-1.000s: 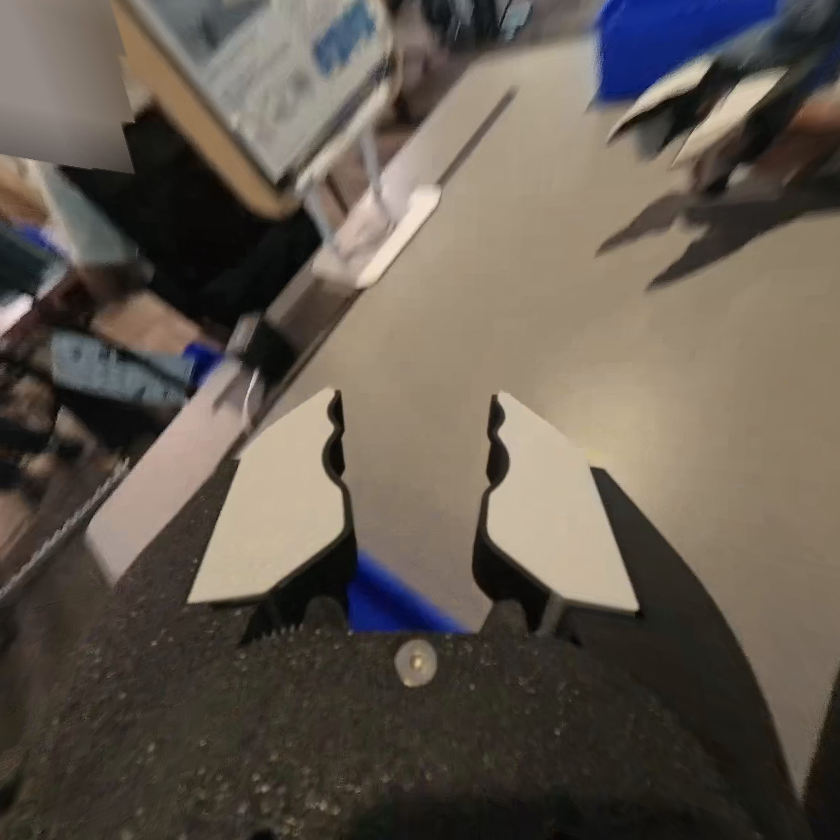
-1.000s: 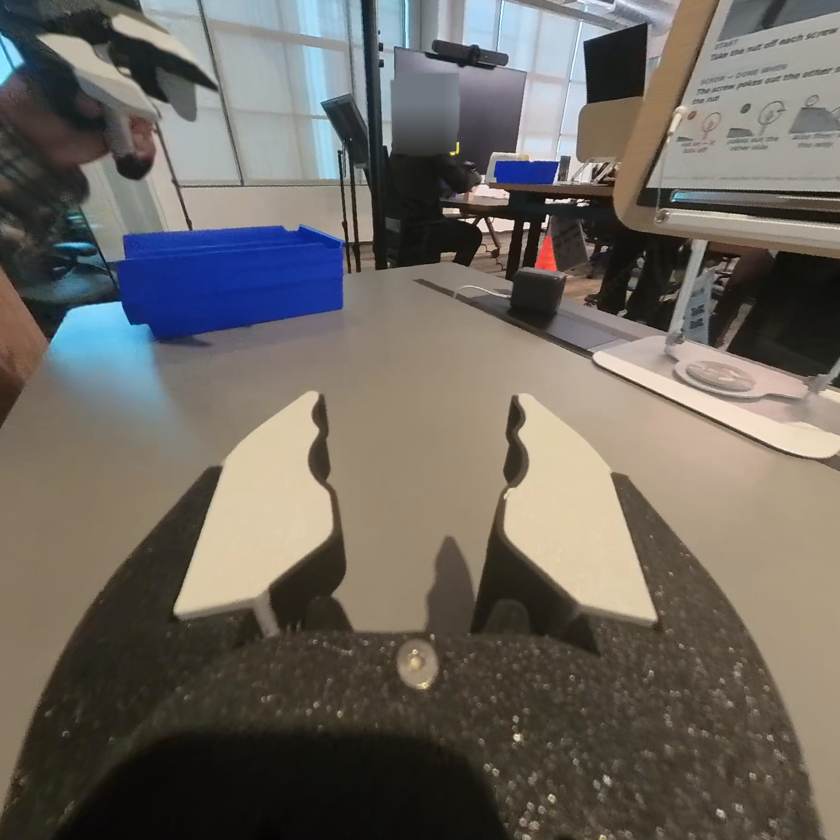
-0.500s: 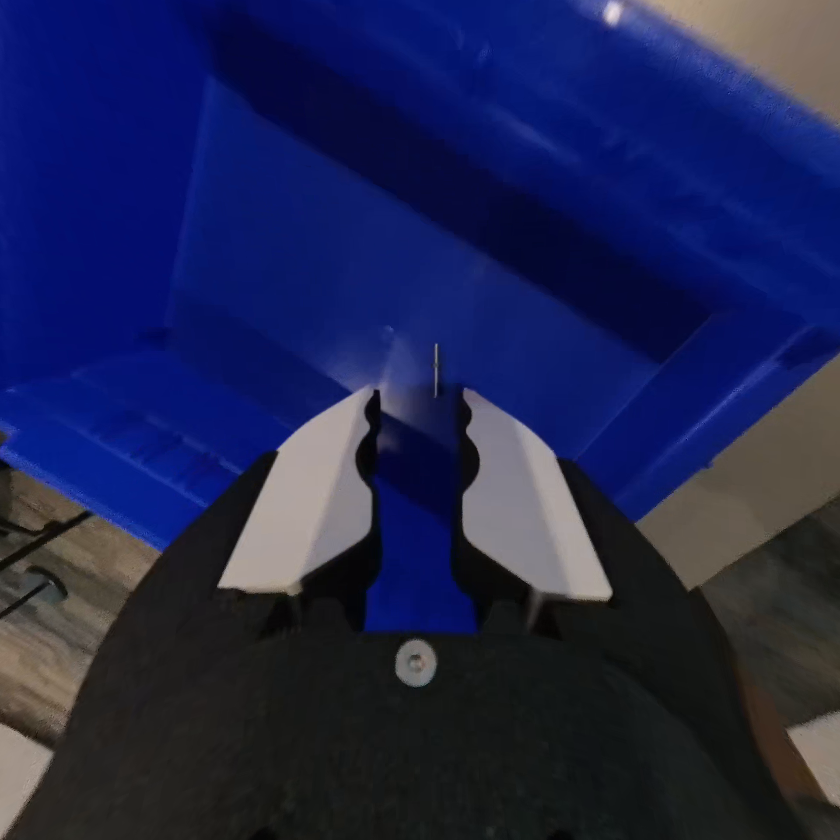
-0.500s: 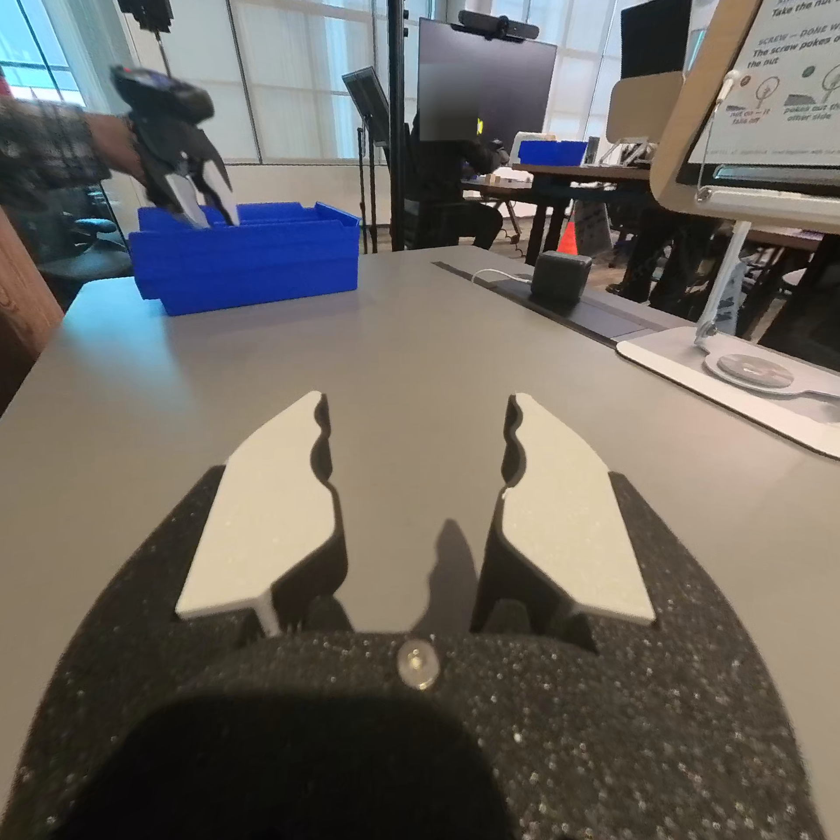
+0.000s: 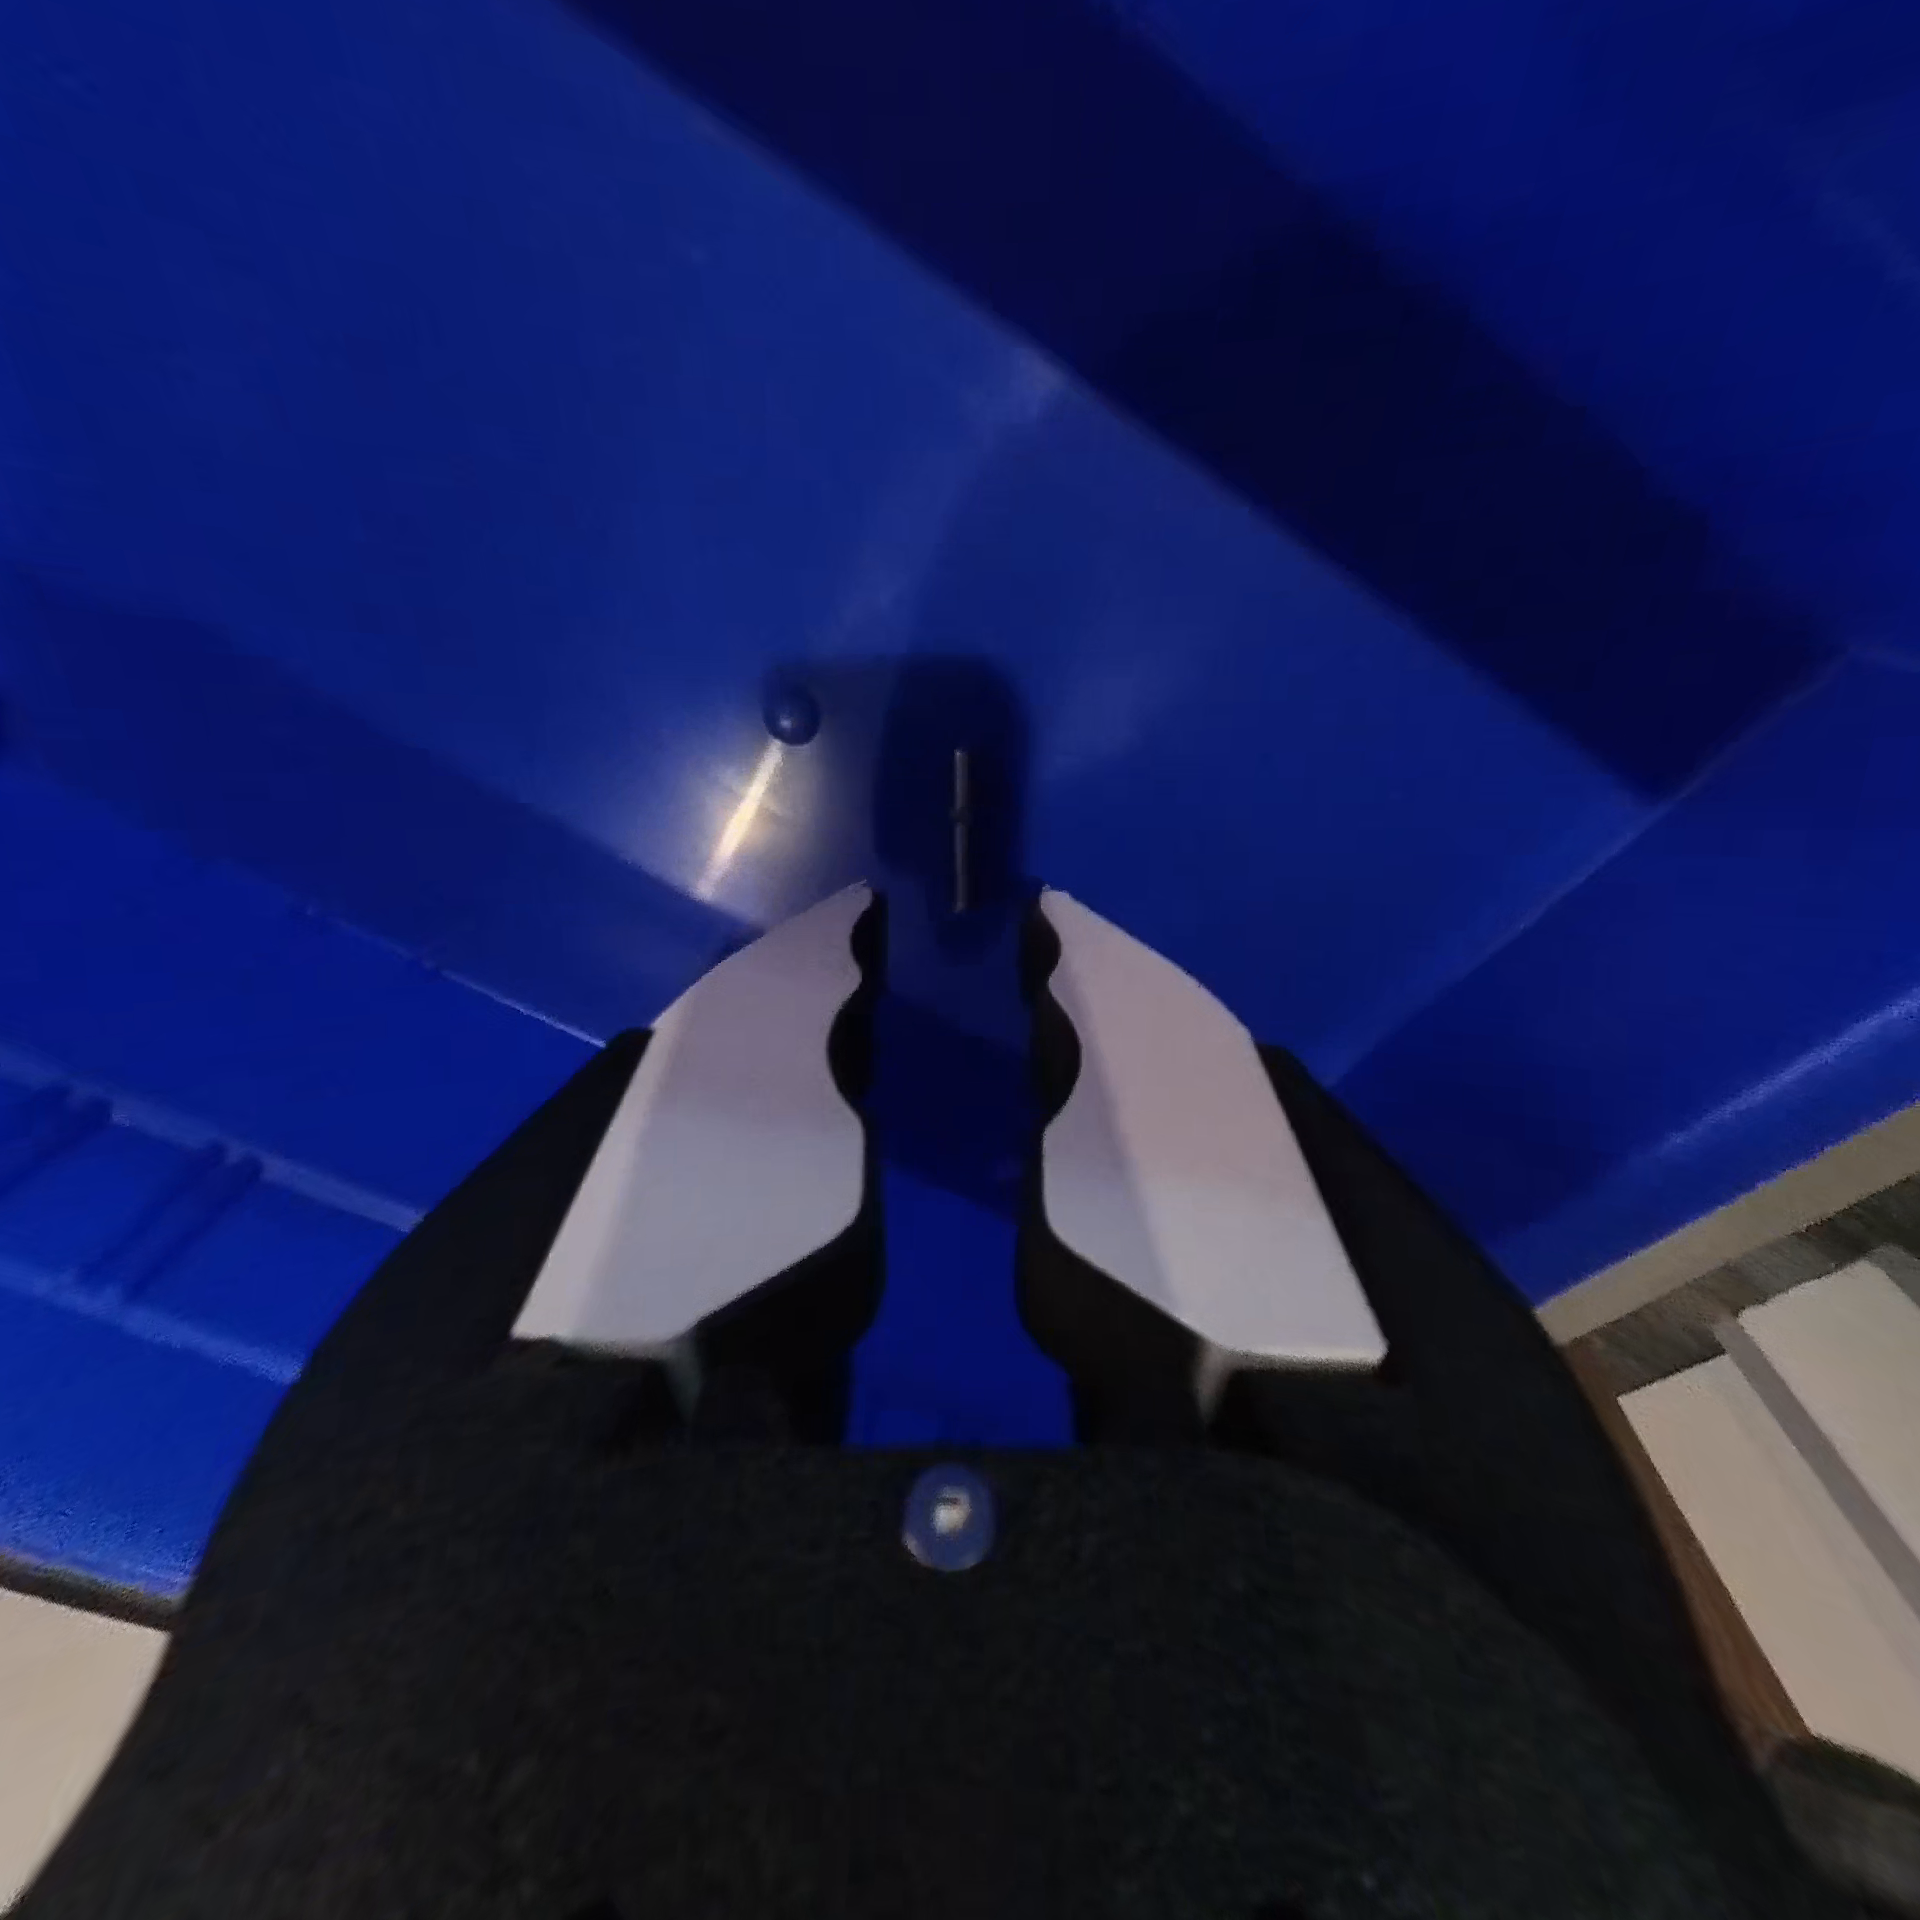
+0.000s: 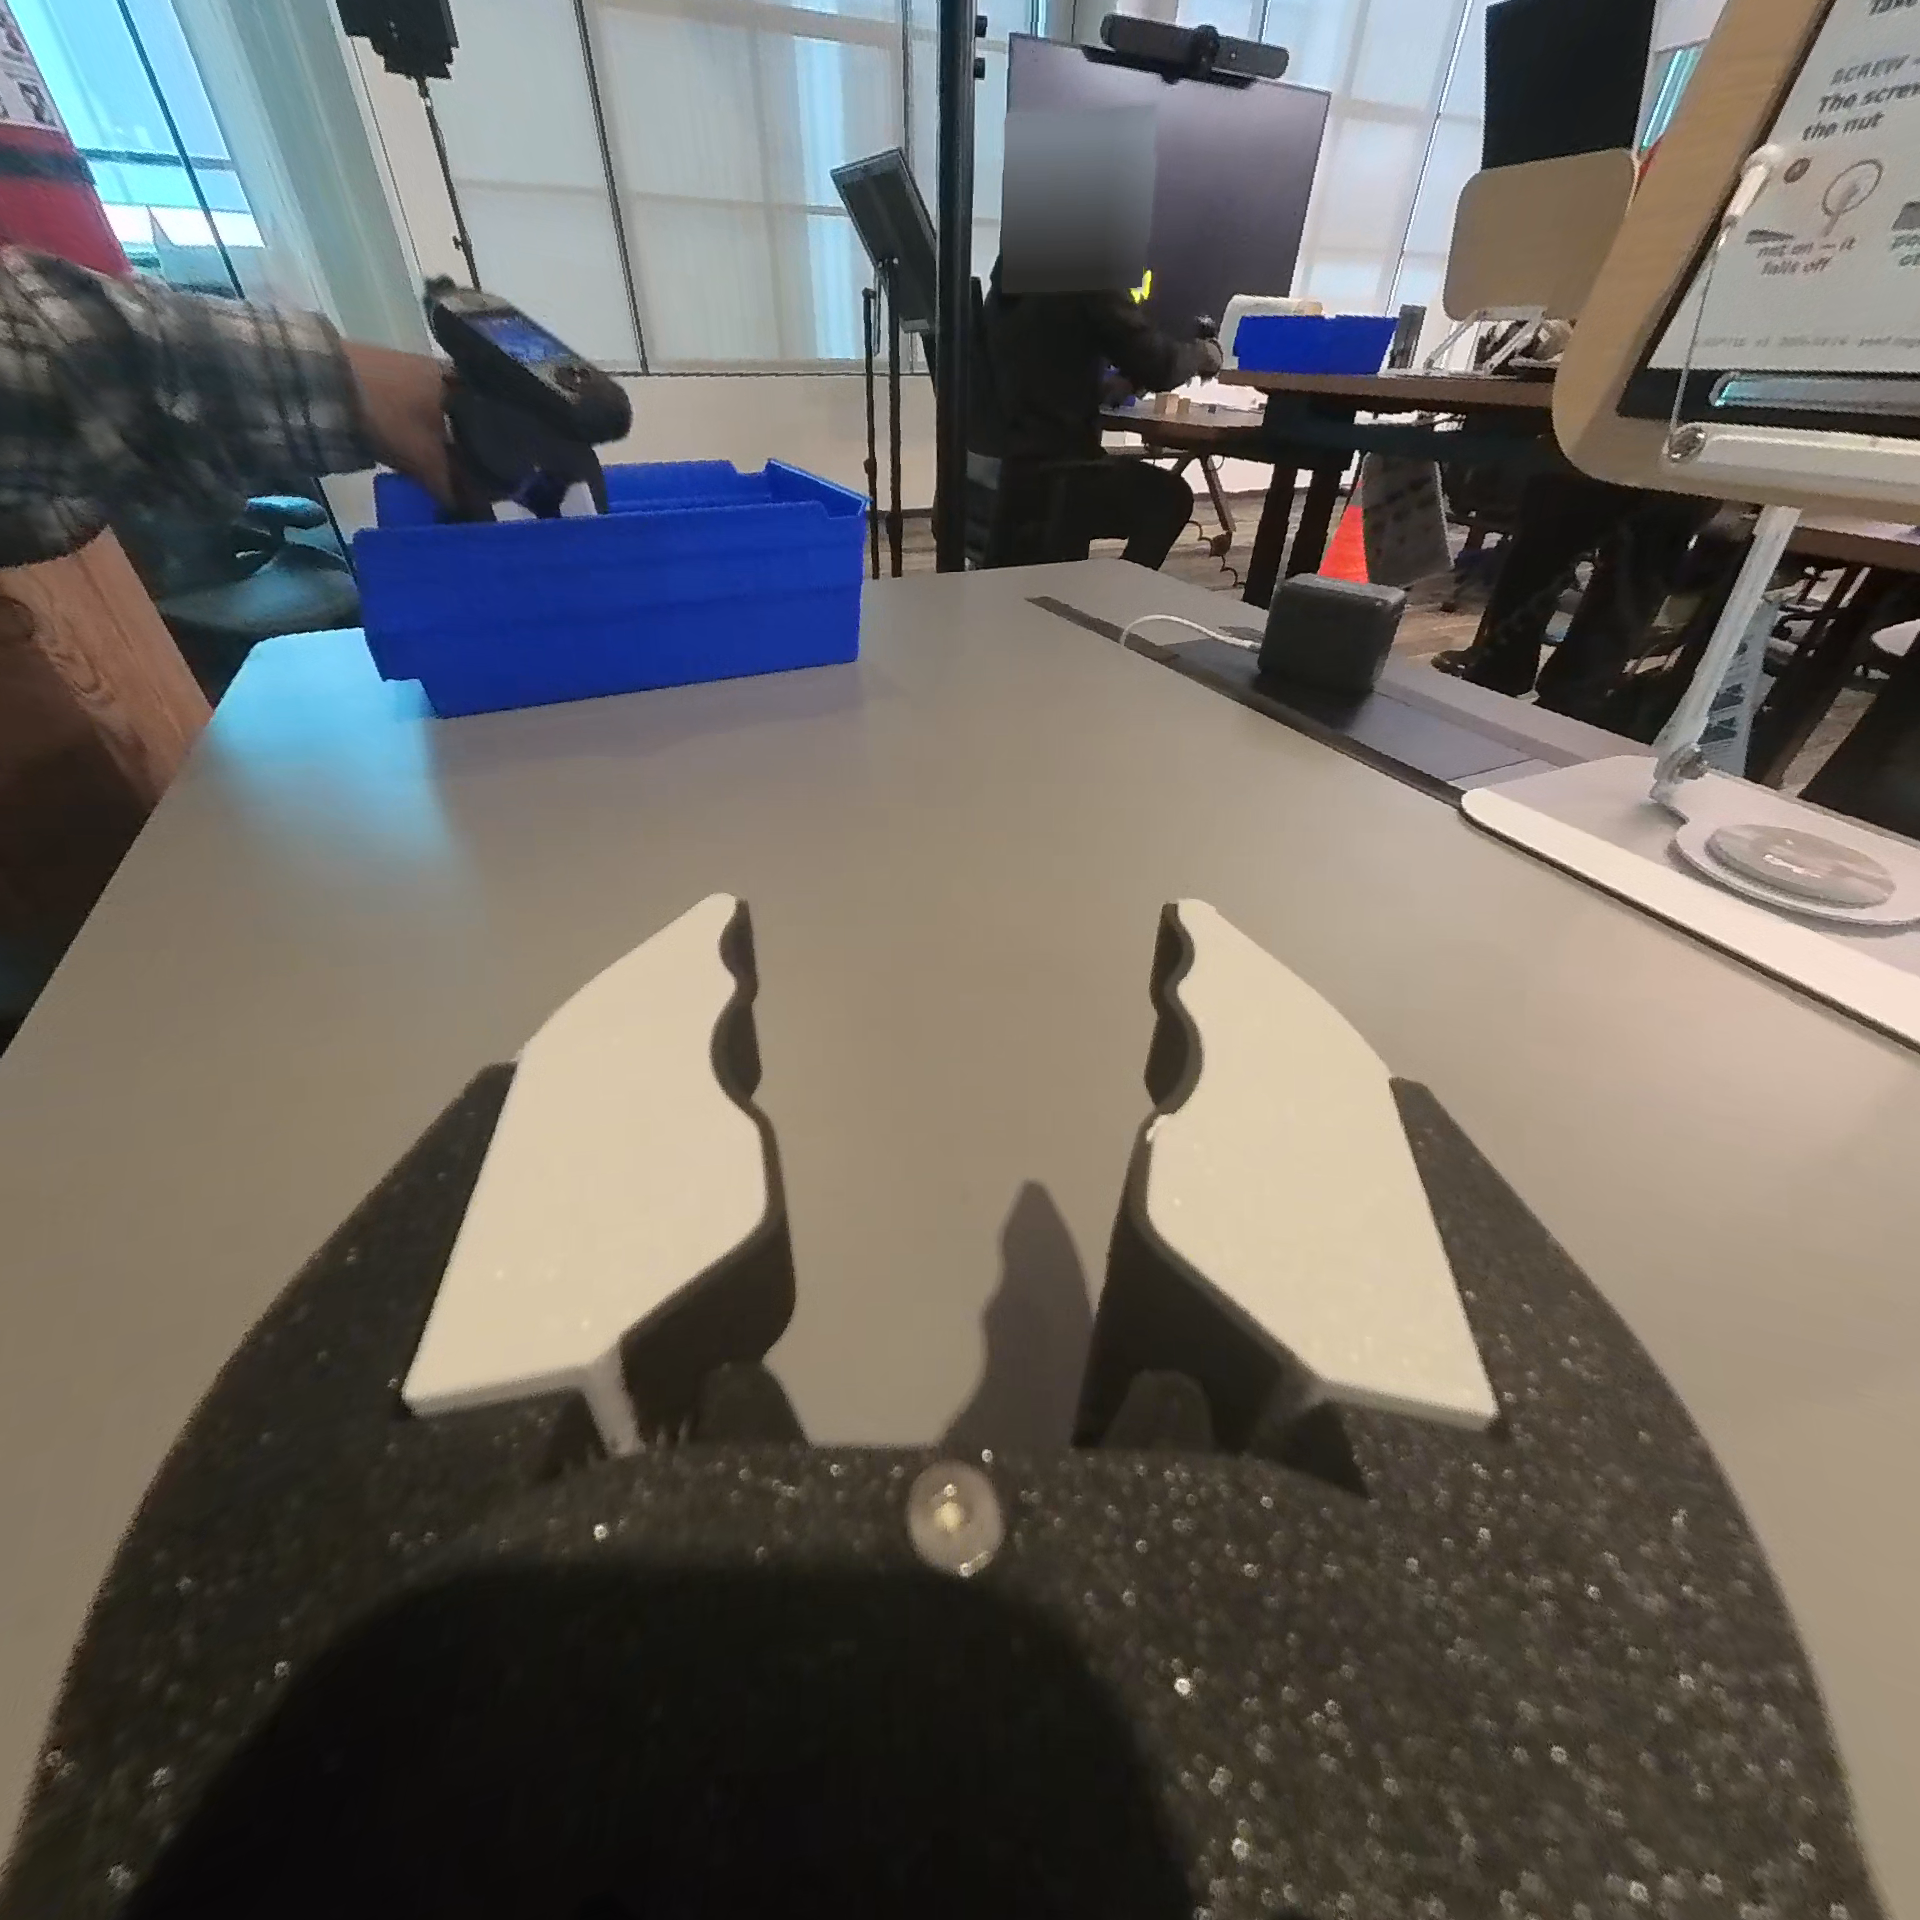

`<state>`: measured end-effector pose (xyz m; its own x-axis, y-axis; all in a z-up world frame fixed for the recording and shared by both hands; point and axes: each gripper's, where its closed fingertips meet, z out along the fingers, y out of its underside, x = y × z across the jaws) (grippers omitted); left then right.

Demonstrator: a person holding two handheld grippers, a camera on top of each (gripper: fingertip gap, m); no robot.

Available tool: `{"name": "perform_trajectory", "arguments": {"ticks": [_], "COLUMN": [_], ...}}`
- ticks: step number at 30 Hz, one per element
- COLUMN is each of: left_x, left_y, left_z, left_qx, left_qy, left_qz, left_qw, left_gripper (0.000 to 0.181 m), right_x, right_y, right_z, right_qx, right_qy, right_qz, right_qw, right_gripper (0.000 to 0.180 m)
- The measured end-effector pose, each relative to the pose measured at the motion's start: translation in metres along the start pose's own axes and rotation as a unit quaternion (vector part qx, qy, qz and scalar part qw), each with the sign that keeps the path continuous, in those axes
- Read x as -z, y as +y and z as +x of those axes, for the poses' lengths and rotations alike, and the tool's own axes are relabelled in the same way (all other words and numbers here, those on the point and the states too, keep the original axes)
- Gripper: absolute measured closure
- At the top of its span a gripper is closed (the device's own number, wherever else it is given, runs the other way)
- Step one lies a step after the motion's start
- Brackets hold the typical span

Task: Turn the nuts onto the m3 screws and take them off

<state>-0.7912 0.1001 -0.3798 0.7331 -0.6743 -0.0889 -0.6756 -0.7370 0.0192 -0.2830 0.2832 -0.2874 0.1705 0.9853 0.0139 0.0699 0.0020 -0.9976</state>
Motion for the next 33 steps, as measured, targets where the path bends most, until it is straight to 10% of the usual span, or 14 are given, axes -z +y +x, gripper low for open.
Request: {"name": "perform_trajectory", "arguments": {"ticks": [1, 23, 33], "left_x": [-0.001, -0.004, 0.134], "left_y": [0.000, -0.003, -0.082], "left_z": [0.000, 0.005, -0.010], "left_qx": [0.001, 0.050, 0.123], "left_qy": [0.002, -0.004, -0.071], "left_qz": [0.000, 0.038, 0.369], "left_qw": [1.000, 0.998, 0.918], "left_gripper": [0.156, 0.178, 0.178], "right_x": [0.000, -0.001, 0.004], "right_y": [0.000, 0.000, -0.007], "right_z": [0.000, -0.002, 0.005], "right_qx": [0.000, -0.004, -0.043], "right_qy": [0.000, -0.003, -0.003], "right_qz": [0.001, 0.001, 0.029], "right_qw": [1.000, 1.000, 0.999], "right_gripper": [0.107, 0.109, 0.113]}}
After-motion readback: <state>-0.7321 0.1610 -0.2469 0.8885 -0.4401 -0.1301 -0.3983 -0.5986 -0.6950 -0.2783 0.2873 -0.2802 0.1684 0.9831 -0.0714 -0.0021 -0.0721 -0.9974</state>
